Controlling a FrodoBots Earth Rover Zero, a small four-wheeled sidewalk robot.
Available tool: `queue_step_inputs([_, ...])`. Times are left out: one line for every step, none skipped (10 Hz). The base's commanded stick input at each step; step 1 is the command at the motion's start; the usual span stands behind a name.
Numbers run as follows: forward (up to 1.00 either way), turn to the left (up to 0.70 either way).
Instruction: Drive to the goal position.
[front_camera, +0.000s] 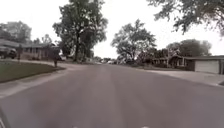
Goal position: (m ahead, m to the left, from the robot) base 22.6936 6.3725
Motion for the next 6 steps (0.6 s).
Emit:
queue_step_inputs([0.7,0.0])
queue_step_inputs([0.7,0.0])
queue_step_inputs([0.7,0.0])
queue_step_inputs([0.7,0.0])
queue_step_inputs([0.7,0.0])
queue_step_inputs([0.7,0.0])
